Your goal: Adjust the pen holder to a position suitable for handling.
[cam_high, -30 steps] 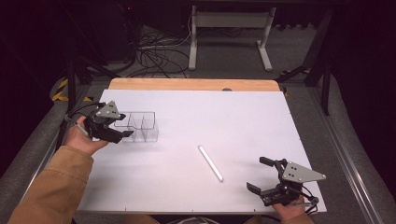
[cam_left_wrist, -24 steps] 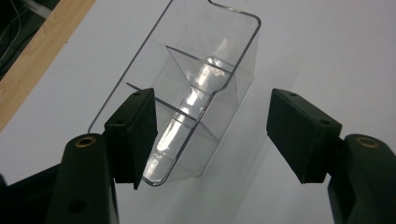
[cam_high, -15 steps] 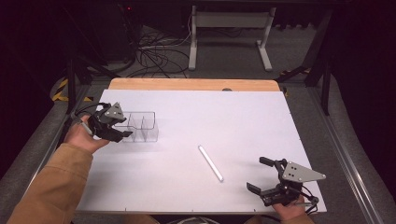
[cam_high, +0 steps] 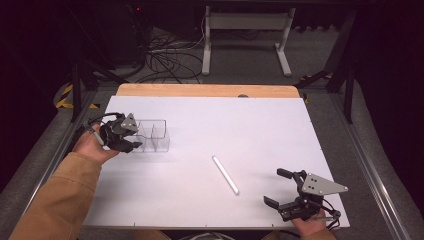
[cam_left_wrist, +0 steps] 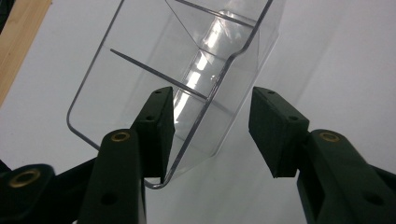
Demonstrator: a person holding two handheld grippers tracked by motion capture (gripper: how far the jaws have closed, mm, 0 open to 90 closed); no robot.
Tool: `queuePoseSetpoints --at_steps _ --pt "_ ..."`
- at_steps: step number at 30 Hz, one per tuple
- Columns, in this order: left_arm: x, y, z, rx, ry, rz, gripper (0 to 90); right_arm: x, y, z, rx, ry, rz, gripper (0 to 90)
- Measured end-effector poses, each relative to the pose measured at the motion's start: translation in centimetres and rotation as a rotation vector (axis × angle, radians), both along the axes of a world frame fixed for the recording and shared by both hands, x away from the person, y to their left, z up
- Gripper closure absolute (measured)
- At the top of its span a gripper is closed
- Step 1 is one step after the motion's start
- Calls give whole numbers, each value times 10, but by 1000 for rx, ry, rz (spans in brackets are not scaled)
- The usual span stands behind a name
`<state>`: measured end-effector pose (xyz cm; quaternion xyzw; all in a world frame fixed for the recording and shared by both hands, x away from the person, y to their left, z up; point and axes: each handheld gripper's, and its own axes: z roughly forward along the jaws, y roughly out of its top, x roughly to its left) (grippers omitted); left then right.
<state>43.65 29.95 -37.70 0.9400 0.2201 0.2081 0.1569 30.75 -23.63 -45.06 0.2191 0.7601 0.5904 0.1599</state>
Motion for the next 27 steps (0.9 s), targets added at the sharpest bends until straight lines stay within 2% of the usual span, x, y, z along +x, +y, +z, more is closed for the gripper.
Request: queuePoseSetpoints --at_steps 3,11,14,16,22,27 --pt "0 -1 -2 23 -5 1 541 0 0 0 -3 -1 3 19" --pt "1 -1 -2 47 -29 -7 620 0 0 0 -1 0 5 19" --pt "0 0 -1 40 -30 -8 633 0 0 0 2 1 5 19" --pt "0 0 -1 41 -31 -22 644 0 0 -1 2 2 6 19" --pt "-1 -2 1 85 -34 -47 664 0 0 0 3 2 6 19" --pt "-3 -2 4 102 -29 -69 695 0 0 -1 5 2 10 19"
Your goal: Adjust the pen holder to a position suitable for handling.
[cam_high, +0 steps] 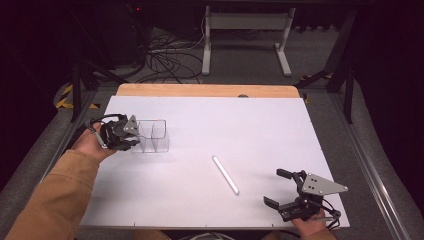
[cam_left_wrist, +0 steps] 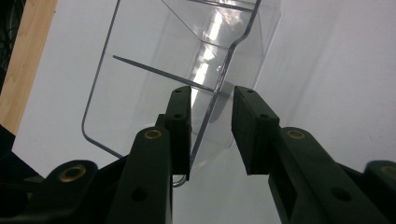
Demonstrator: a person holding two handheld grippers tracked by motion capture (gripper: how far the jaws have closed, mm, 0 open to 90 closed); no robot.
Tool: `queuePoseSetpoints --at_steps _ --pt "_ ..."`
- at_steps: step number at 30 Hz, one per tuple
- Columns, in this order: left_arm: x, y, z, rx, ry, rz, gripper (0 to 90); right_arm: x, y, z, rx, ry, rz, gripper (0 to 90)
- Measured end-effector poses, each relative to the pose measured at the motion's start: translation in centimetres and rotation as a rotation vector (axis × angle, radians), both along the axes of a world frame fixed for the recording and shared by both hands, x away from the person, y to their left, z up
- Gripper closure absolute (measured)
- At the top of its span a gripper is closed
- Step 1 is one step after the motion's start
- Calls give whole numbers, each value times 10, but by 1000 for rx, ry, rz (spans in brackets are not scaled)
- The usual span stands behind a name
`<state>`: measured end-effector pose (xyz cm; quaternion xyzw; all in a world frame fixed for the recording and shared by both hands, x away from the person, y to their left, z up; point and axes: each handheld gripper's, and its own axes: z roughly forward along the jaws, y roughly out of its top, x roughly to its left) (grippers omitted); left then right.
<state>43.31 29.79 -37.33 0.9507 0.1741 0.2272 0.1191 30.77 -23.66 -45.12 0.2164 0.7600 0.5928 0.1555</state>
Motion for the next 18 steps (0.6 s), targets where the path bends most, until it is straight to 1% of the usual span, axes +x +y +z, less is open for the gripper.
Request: queuePoseSetpoints --at_steps 3,5,6,7,8,11,12,13,15,18 --pt "-1 1 1 -5 -3 -13 713 0 0 0 0 2 2 19" --pt "-2 1 2 -6 7 -16 733 0 0 0 -1 4 2 19" --pt "-3 1 2 -8 6 -24 733 0 0 0 -1 4 2 19" --pt "-3 2 3 1 14 -29 740 0 1 0 -1 4 2 19" --pt "-4 2 3 -4 14 -36 755 1 1 -1 -2 5 4 19" --pt "-6 3 3 -1 22 -53 769 1 1 -1 -4 7 5 19" --pt "-7 3 4 -1 26 -60 779 1 2 -1 -5 9 7 19" --pt "-7 2 4 1 28 -72 816 1 2 -1 -5 9 7 19" --pt "-9 0 5 7 53 -83 830 1 2 -1 -4 10 8 19" --pt "-11 -3 6 8 76 -108 863 1 2 -1 -5 10 11 19"
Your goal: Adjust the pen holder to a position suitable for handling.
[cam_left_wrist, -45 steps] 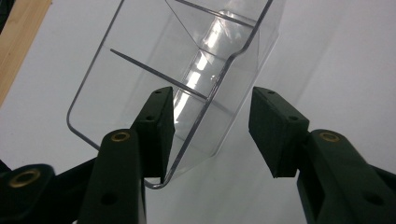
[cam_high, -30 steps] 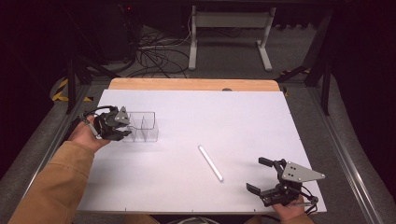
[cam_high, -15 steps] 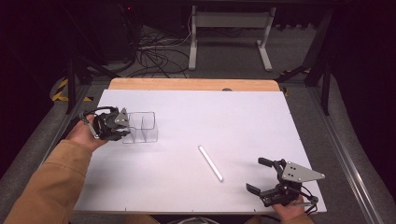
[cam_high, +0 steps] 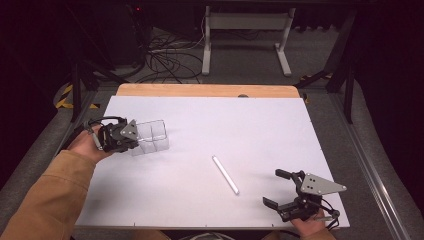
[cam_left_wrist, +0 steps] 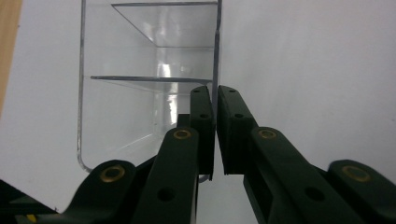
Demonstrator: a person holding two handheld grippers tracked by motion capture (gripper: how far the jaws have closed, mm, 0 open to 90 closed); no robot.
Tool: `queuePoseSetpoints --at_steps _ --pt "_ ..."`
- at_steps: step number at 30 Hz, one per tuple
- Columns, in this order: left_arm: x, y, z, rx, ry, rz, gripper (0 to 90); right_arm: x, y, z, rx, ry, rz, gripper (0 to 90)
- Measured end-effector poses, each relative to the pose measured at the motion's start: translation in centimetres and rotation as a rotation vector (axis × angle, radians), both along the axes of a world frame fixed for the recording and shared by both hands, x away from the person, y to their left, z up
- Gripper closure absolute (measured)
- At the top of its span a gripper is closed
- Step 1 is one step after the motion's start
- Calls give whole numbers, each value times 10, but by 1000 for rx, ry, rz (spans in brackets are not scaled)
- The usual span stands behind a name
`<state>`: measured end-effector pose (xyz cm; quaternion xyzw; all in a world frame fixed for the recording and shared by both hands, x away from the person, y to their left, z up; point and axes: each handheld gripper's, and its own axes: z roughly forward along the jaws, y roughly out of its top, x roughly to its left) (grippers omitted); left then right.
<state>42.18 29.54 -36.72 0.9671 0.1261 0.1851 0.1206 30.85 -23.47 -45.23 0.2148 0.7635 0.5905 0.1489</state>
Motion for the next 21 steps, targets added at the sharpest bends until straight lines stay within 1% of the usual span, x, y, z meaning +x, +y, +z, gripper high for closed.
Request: queuePoseSetpoints --at_steps 2,4,5,9,12,13,16,19,21 --pt "-2 -2 2 -11 4 -5 875 0 0 0 -2 0 0 19" --pt "-3 -6 3 -2 -15 -15 887 0 0 0 -1 1 1 18" --pt "-3 -7 4 -4 -9 -14 887 0 0 0 -1 -1 2 18" --pt "-5 -14 10 -42 5 -40 887 0 0 0 -1 1 1 18" --pt "-9 -22 15 -81 17 -75 887 1 0 -1 -1 1 1 18" --pt "-10 -26 18 -90 18 -99 887 1 0 -1 -1 3 2 18" --pt "-14 -38 22 -103 40 -136 887 1 0 -1 0 2 2 18" --pt "-17 -52 23 -114 59 -179 887 1 0 -1 0 0 1 18" --pt "-19 -60 23 -109 75 -207 887 0 0 0 0 1 1 18"
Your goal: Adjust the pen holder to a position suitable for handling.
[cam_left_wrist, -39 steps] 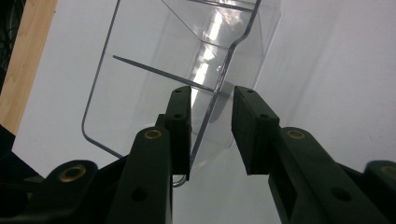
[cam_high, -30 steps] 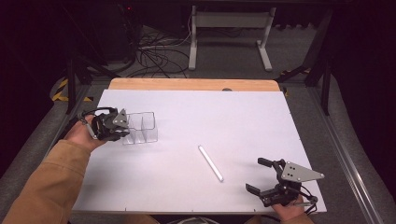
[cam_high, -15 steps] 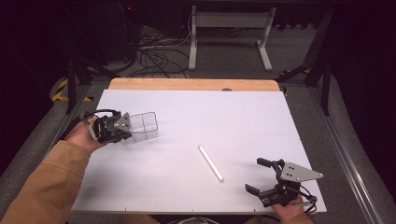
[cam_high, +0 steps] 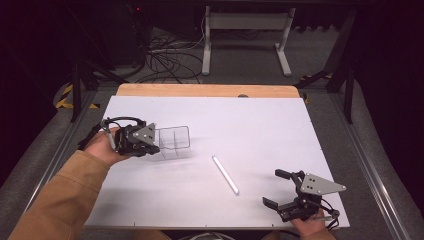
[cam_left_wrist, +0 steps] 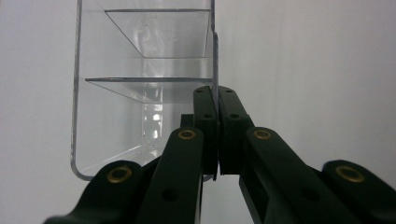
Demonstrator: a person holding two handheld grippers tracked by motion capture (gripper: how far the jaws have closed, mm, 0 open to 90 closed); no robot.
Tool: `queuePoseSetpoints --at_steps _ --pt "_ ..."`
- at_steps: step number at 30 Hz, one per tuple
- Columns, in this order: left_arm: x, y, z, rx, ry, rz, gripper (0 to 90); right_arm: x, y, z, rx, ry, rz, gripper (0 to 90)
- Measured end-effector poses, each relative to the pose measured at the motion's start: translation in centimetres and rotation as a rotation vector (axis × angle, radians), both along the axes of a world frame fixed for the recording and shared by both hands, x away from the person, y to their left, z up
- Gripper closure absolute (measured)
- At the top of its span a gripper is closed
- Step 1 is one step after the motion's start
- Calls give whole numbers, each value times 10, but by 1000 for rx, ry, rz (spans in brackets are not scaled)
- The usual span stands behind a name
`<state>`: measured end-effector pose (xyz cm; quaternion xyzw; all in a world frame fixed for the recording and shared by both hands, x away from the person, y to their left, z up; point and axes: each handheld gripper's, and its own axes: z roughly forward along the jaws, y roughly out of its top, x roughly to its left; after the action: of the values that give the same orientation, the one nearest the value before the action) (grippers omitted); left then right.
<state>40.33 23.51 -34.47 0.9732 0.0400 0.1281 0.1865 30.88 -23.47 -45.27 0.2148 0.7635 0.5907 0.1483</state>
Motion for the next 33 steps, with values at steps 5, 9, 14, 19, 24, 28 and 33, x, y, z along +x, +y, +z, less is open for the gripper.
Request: queuePoseSetpoints --at_steps 5,9,14,19,24,28,33 --pt "-1 -18 -3 -1 24 -44 887 0 0 0 0 0 1 18" --pt "0 -31 -6 1 42 -75 886 0 0 0 1 -1 -1 18" --pt "1 -41 -10 -27 69 -89 886 0 -1 0 0 -1 0 18" --pt "2 -46 -16 -48 98 -108 886 -1 -1 0 2 -4 0 18" --pt "4 -46 -20 -45 117 -115 886 -1 -1 0 1 -2 1 18" --pt "6 -45 -22 -68 127 -118 885 0 -1 0 1 -1 1 18" --pt "8 -43 -23 -66 116 -119 877 -1 -1 0 1 1 2 18"
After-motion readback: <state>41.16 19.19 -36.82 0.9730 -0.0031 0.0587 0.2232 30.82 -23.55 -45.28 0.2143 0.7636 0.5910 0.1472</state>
